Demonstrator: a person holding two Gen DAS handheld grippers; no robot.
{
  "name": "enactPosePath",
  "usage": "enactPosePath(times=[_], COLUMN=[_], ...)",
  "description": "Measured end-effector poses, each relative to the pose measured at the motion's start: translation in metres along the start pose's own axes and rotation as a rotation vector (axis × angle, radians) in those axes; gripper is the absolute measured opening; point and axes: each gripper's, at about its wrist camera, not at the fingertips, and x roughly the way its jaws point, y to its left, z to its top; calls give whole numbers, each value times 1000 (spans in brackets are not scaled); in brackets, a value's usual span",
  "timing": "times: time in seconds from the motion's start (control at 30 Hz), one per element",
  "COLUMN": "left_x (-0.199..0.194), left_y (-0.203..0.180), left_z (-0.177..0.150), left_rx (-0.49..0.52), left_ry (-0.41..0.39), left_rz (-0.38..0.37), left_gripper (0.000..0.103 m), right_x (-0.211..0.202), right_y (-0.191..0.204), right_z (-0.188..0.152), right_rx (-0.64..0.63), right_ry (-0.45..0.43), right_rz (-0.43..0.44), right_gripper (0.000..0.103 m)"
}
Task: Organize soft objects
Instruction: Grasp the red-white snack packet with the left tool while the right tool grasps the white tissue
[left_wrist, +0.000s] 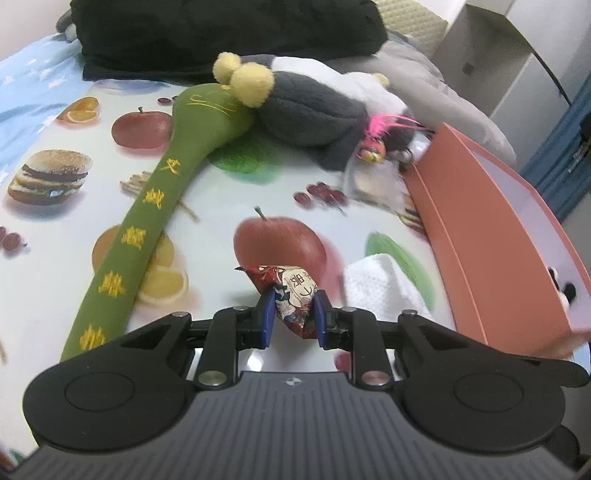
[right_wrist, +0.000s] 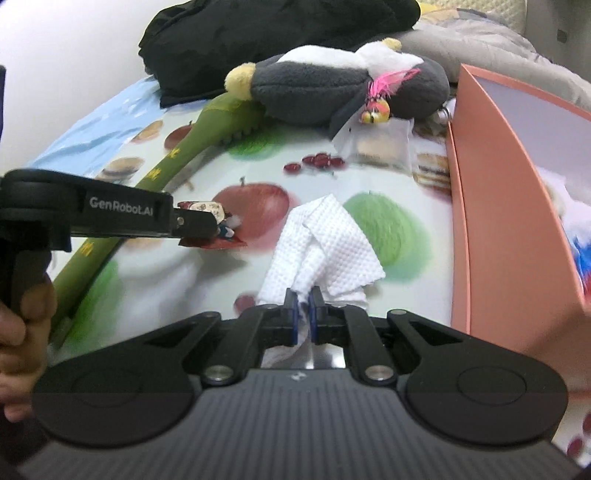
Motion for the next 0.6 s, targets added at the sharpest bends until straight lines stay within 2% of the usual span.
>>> enactPosePath(times=[0.23, 0.27, 0.3, 0.37, 0.4, 0.6], left_x=[-23, -24, -24, -27, -29, -38], left_y=[-12, -13, -12, -11, -12, -10], left_z=[-22, -24, -26, -29, -29, -29], left_rx=[33, 33, 26, 13, 15, 20], left_ry=[20, 23, 29, 34, 33, 25], left_rz=[-4, -1, 1, 0, 1, 15], left_gripper=[26, 26, 26, 26, 26, 26], right_x=[-28, -30, -31, -34, -35, -26], right_y=[2, 2, 3, 2, 2, 5], right_z=[-24, -25, -26, -26, -25, -16], right_rx=[27, 26, 21, 16, 13, -28], right_ry=[47, 53, 56, 48, 41, 13], right_rz=[6, 11, 16, 8, 5, -27], right_gripper=[14, 21, 37, 53, 56, 57])
